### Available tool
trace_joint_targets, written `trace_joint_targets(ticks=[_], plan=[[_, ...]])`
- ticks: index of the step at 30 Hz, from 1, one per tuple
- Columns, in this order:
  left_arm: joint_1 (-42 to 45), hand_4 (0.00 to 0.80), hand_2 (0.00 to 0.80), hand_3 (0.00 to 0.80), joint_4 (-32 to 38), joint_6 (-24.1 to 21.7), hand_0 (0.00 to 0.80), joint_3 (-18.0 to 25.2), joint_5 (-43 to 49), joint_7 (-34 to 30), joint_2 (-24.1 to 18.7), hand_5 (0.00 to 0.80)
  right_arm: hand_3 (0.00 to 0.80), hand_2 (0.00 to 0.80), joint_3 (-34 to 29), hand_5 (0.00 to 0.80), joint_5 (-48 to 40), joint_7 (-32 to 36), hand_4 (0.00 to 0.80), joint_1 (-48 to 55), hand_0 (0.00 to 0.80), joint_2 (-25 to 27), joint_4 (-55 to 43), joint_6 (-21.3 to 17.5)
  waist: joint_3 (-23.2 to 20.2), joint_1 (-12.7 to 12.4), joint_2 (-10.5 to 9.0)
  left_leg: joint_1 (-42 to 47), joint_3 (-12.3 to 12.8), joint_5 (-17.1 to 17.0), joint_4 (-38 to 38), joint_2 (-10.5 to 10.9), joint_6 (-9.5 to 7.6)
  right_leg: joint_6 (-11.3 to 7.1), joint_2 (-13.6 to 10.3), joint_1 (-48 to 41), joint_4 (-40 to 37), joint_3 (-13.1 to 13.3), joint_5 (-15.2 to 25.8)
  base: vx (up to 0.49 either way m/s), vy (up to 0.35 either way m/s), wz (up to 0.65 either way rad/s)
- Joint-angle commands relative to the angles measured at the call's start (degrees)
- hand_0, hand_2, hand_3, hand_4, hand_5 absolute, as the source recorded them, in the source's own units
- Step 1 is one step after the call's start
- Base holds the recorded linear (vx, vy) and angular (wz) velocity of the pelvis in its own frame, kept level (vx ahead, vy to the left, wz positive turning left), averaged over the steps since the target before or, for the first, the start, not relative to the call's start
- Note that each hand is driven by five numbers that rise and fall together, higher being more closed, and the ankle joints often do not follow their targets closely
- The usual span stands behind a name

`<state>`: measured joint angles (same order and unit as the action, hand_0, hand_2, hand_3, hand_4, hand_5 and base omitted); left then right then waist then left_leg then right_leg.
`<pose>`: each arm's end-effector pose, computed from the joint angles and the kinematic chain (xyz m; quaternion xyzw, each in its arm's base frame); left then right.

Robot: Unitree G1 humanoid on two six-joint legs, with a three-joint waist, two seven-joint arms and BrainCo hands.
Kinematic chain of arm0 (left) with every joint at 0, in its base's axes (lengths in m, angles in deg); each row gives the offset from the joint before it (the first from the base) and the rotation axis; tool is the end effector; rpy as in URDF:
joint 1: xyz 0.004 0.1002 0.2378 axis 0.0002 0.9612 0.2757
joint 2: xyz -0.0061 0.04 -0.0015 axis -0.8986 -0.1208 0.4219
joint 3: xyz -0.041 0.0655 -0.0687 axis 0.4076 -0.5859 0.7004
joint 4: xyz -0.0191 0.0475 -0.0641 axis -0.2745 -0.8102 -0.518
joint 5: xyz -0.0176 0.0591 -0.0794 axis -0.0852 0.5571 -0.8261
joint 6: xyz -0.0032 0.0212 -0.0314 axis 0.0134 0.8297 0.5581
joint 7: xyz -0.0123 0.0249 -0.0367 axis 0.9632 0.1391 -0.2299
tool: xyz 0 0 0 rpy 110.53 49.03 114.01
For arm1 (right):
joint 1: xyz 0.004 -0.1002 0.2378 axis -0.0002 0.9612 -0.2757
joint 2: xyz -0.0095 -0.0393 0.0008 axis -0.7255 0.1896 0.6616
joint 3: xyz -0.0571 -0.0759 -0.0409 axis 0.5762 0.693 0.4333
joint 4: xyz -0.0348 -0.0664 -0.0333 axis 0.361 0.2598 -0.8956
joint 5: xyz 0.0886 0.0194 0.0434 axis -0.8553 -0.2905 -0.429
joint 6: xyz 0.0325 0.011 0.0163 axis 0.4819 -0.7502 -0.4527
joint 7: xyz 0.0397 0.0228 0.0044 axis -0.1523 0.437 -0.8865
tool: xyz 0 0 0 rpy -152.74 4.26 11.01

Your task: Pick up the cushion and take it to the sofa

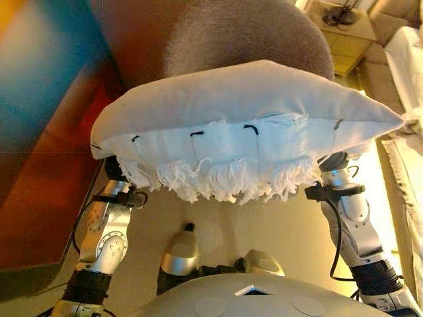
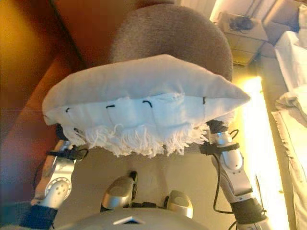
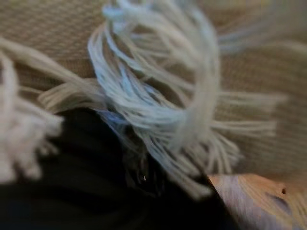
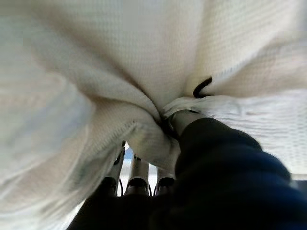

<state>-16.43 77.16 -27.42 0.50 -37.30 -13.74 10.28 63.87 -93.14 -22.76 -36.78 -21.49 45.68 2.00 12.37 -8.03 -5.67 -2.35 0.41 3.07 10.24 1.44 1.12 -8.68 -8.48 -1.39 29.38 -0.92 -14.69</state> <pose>0.1690 0.2202 0.0591 -0.2224 -0.0979 -0.0926 0.9656 0.1731 -0.1899 0.0915 0.0277 -0.2043 0.1100 0.9723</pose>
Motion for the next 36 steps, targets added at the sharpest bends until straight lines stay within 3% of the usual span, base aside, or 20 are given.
trace_joint_targets(ticks=[1, 3, 5, 8, 9, 11, 16, 18, 19, 20, 21, 23, 24, 25, 27, 28, 30, 31, 32, 36], plan=[[-4.2, 0.8, 0.8, 0.8, 6.3, -2.2, 0.8, -5.4, 2.9, -3.6, -0.4, 0.8, 0.8, 0.8, 5.1, 0.8, 2.2, 0.5, 0.8, -3.1, 0.8, -1.5, -6.1, -4.9, -8.7, 1.0, 0.93, -3.5, -5.7, -5.3, -7.1, 3.6, -4.88, -0.55, 7.6, -1.9, -6.5, -2.4, 17.0, 0.444, -0.016, 0.17], [-4.2, 0.8, 0.8, 0.8, 6.5, -1.6, 0.8, -4.8, 3.4, -4.8, -0.1, 0.8, 0.8, 0.8, 5.0, 0.8, 2.5, 0.0, 0.8, -3.8, 0.8, -2.0, -5.0, -4.9, -8.3, 1.5, 1.81, -0.8, -6.9, -4.8, -7.7, 4.1, -4.44, 0.7, 5.6, 1.5, -12.4, -5.1, 16.7, 0.379, -0.052, -0.05], [-4.1, 0.8, 0.8, 0.8, 6.9, -0.3, 0.8, -4.2, 3.5, -5.4, 0.5, 0.8, 0.8, 0.8, 4.4, 0.8, 2.0, -0.5, 0.8, -3.6, 0.8, -2.0, -4.0, -5.8, -7.0, 2.7, 2.58, 1.8, -7.7, -3.0, -7.3, 4.3, -4.18, 1.81, 3.3, 4.6, -19.1, -5.9, 17.3, 0.399, -0.111, -0.14], [-3.9, 0.8, 0.8, 0.8, 6.4, 1.0, 0.8, -3.6, 3.8, -7.5, 1.4, 0.8, 0.8, 0.8, 3.0, 0.8, 1.0, 0.2, 0.8, -2.2, 0.8, -1.5, -3.7, -7.0, -5.5, 5.2, 2.01, 5.0, -8.3, 1.8, -5.2, 5.6, -4.16, -0.11, -1.6, 9.0, -28.8, -4.5, 26.5, 0.452, -0.154, 0.38], [-3.9, 0.8, 0.8, 0.8, 6.3, 1.1, 0.8, -3.5, 3.9, -7.8, 1.6, 0.8, 0.8, 0.8, 2.8, 0.8, 0.8, 0.3, 0.8, -1.9, 0.8, -1.4, -3.7, -7.0, -5.3, 5.5, 2.19, 5.5, -8.5, 2.6, -4.8, 5.6, -4.16, -0.42, -1.9, 8.8, -30.3, -4.6, 27.9, 0.512, -0.211, 0.59], [-4.0, 0.8, 0.8, 0.8, 6.5, 1.0, 0.8, -3.3, 4.0, -8.0, 1.4, 0.8, 0.8, 0.8, 2.0, 0.8, -0.9, 1.5, 0.8, -1.8, 0.8, -0.7, -3.4, -7.3, -4.5, 6.4, 2.36, 7.1, -7.5, 5.9, -2.7, 5.4, -4.23, -1.81, -5.1, 11.4, -34.4, -4.6, 31.6, 0.52, -0.226, 0.63], [-7.2, 0.8, 0.8, 0.8, 5.9, -0.3, 0.8, -5.2, 3.7, -5.8, 1.6, 0.8, 0.8, 0.8, 2.7, 0.8, -0.7, 1.4, 0.8, -2.8, 0.8, 0.1, -3.2, -7.4, -3.4, 8.6, 2.04, 9.4, -6.7, 13.4, 4.1, 5.7, -5.09, -1.85, -7.3, 14.0, -34.0, -3.4, 33.9, 0.516, -0.219, 0.13], [-8.3, 0.8, 0.8, 0.8, 5.2, -0.6, 0.8, -6.0, 3.6, -5.0, 2.0, 0.8, 0.8, 0.8, 3.2, 0.8, -0.3, 0.8, 0.8, -3.3, 0.8, 0.3, -2.8, -7.1, -3.8, 9.2, 1.93, 10.4, -6.8, 16.5, 7.4, 5.5, -5.71, -1.63, -7.0, 13.3, -33.2, -2.8, 32.6, 0.523, -0.26, 0.27], [-8.3, 0.8, 0.8, 0.8, 4.6, -0.6, 0.8, -6.3, 3.3, -4.0, 2.3, 0.8, 0.8, 0.8, 3.2, 0.8, -1.1, 1.2, 0.8, -3.5, 0.8, 0.7, -2.5, -6.2, -4.7, 9.6, 2.24, 11.7, -6.5, 15.8, 8.8, 4.5, -5.3, -1.17, -6.3, 12.7, -31.6, -2.7, 31.5, 0.549, -0.28, 0.14], [-8.0, 0.8, 0.8, 0.8, 4.3, -0.6, 0.8, -6.7, 2.7, -2.8, 2.5, 0.8, 0.8, 0.8, 3.0, 0.8, -2.0, 1.4, 0.8, -3.6, 0.8, 1.2, -2.8, -4.6, -5.9, 10.1, 2.67, 13.5, -6.3, 12.6, 10.1, 2.8, -3.84, -0.65, -5.4, 12.4, -30.0, -2.7, 30.7, 0.501, -0.257, 0.11], [-7.7, 0.8, 0.8, 0.8, 4.1, -0.7, 0.8, -7.0, 2.1, -2.4, 2.7, 0.8, 0.8, 0.8, 2.8, 0.8, -2.4, 1.8, 0.8, -3.5, 0.8, 1.6, -3.0, -3.8, -6.7, 10.4, 3.12, 14.4, -6.0, 9.2, 12.2, 1.5, -2.43, -0.1, -4.5, 11.9, -29.1, -3.1, 29.8, 0.427, -0.225, 0.12], [-6.9, 0.8, 0.8, 0.8, 4.6, -2.2, 0.8, -7.9, 2.9, -2.1, 3.2, 0.8, 0.8, 0.8, 2.1, 0.8, -3.4, 4.5, 0.8, -3.0, 0.8, 3.1, -2.6, -3.9, -7.8, 10.8, 3.75, 12.4, -3.8, -1.4, 19.8, -0.9, 1.36, 1.52, -2.5, 8.9, -29.4, -5.1, 27.3, 0.361, -0.233, 0.1], [-6.6, 0.8, 0.8, 0.8, 5.0, -3.1, 0.8, -8.7, 3.9, -1.7, 3.5, 0.8, 0.8, 0.8, 1.8, 0.8, -3.7, 5.7, 0.8, -2.5, 0.8, 3.5, -2.2, -4.4, -7.7, 10.7, 3.16, 9.1, -2.6, -4.2, 25.5, -0.8, 2.54, 2.51, -2.3, 7.0, -29.9, -5.6, 26.3, 0.307, -0.243, 0.15], [-6.6, 0.8, 0.8, 0.8, 5.0, -3.5, 0.8, -9.6, 4.4, -1.0, 4.1, 0.8, 0.8, 0.8, 1.5, 0.8, -3.6, 6.5, 0.8, -2.1, 0.8, 3.5, -1.5, -5.0, -7.2, 10.2, 1.78, 4.7, -1.3, -3.9, 31.3, -0.2, 2.67, 3.32, -2.7, 4.9, -30.5, -6.0, 25.9, 0.241, -0.202, 0.43], [-7.0, 0.8, 0.8, 0.8, 4.8, -3.4, 0.8, -10.4, 4.6, 0.1, 4.7, 0.8, 0.8, 0.8, 1.6, 0.8, -3.5, 6.6, 0.8, -2.2, 0.8, 3.6, -0.5, -5.5, -6.3, 9.4, 0.43, -0.2, -0.4, -2.7, 33.6, 0.0, 2.01, 3.87, -3.0, 2.9, -31.2, -6.7, 25.3, 0.199, -0.139, 0.29], [-7.1, 0.8, 0.8, 0.8, 4.9, -3.1, 0.8, -10.7, 5.0, 0.5, 5.2, 0.8, 0.8, 0.8, 2.2, 0.8, -3.7, 5.2, 0.8, -2.8, 0.8, 4.2, 0.0, -5.9, -4.6, 7.2, -0.43, -4.8, 0.2, -0.6, 30.2, 1.2, 0.79, 4.08, -2.3, 0.3, -32.1, -7.2, 24.3, 0.236, -0.135, -0.03], [-6.2, 0.8, 0.8, 0.8, 5.4, -3.1, 0.8, -9.9, 5.1, -0.5, 4.9, 0.8, 0.8, 0.8, 2.8, 0.8, -4.1, 4.0, 0.8, -3.3, 0.8, 4.8, -0.5, -5.7, -4.1, 5.9, -1.08, -6.2, 0.6, -0.3, 24.8, 2.0, 0.21, 3.81, -1.7, -0.5, -32.7, -7.3, 23.4, 0.222, -0.095, -0.02], [-5.1, 0.8, 0.8, 0.8, 5.9, -3.2, 0.8, -9.2, 4.6, -1.7, 4.3, 0.8, 0.8, 0.8, 3.0, 0.8, -4.3, 3.4, 0.8, -3.5, 0.8, 5.2, -0.7, -5.6, -4.1, 5.3, -0.67, -5.5, 1.3, -1.6, 17.3, 0.3, 0.48, 3.66, -0.7, -1.0, -33.1, -7.7, 22.4, 0.3, 0.023, -0.15], [-4.1, 0.8, 0.8, 0.8, 6.3, -2.8, 0.8, -8.7, 3.6, -2.9, 3.8, 0.8, 0.8, 0.8, 3.0, 0.8, -3.5, 2.4, 0.8, -3.5, 0.8, 5.1, -0.7, -5.2, -4.5, 4.6, 0.78, -4.2, 0.3, -4.5, 5.0, -1.4, 1.43, 3.35, 1.1, -1.6, -33.2, -8.0, 21.1, 0.35, 0.049, -0.26], [-2.9, 0.8, 0.8, 0.8, 7.7, -0.3, 0.8, -8.1, 2.8, -4.1, 4.1, 0.8, 0.8, 0.8, 2.7, 0.8, -2.4, 0.7, 0.8, -2.8, 0.8, 4.2, -0.9, -2.8, -6.0, 3.5, 1.78, 1.1, -3.3, -6.3, -7.4, -3.1, 2.97, 3.26, 2.5, -3.6, -33.6, -8.0, 19.0, 0.328, 0.086, -0.06]])
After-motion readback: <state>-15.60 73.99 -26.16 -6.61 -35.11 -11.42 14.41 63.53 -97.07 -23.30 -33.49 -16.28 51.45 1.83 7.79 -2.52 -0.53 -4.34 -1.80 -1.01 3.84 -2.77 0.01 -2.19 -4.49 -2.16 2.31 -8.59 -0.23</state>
